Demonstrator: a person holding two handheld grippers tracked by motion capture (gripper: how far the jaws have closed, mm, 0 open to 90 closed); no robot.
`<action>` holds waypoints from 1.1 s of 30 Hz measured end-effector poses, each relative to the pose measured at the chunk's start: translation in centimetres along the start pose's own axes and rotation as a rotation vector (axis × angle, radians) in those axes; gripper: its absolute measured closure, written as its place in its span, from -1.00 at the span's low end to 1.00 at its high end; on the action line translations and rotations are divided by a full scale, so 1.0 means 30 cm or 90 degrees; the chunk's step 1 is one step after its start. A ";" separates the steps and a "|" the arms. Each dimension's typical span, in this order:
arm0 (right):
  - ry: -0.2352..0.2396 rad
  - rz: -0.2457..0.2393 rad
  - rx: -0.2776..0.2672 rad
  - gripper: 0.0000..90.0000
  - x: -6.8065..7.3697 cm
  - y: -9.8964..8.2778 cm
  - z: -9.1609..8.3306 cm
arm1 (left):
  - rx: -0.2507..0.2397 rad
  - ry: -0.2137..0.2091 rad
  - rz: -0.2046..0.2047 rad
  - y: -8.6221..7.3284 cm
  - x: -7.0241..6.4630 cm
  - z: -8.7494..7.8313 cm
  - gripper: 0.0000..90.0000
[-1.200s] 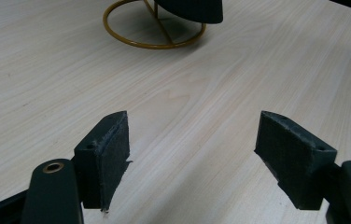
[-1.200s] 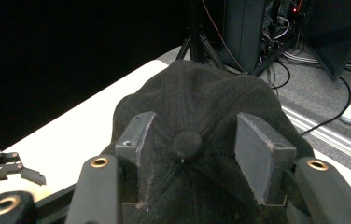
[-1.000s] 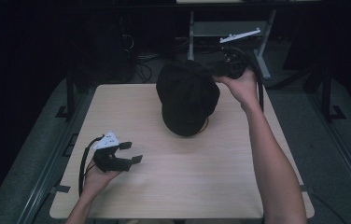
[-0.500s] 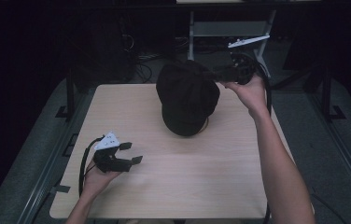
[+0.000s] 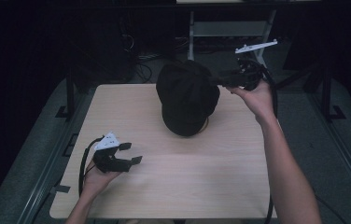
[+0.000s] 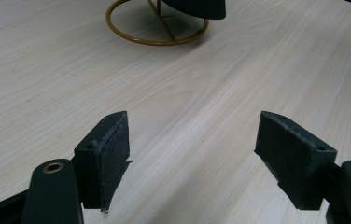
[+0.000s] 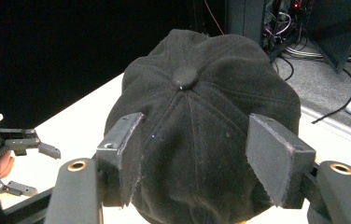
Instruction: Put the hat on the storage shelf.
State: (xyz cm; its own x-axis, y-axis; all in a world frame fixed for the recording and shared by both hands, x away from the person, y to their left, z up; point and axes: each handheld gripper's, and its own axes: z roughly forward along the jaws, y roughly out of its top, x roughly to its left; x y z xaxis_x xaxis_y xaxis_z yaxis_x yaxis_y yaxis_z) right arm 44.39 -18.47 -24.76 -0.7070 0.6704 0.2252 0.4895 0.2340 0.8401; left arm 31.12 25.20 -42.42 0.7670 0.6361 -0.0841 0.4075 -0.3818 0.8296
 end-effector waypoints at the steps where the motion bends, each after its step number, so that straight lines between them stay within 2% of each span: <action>1: 0.001 0.000 -0.001 -0.21 -0.001 -0.003 -0.003 | 0.000 0.001 0.000 0.000 0.000 0.000 -0.44; 11: 0.001 0.009 -0.001 -0.23 -0.014 -0.033 -0.027 | 0.001 0.002 0.000 0.000 0.001 -0.001 -0.44; 33: 0.004 0.032 0.007 -0.29 -0.042 -0.137 -0.076 | 0.007 0.007 -0.001 -0.006 0.011 -0.004 -0.44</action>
State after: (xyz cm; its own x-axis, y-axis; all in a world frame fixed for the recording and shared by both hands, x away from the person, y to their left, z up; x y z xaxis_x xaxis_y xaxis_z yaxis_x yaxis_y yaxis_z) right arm 42.09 -21.87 -27.38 -0.6842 0.6773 0.2704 0.5300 0.2071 0.8223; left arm 31.24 25.54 -42.53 0.7609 0.6440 -0.0796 0.4142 -0.3876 0.8235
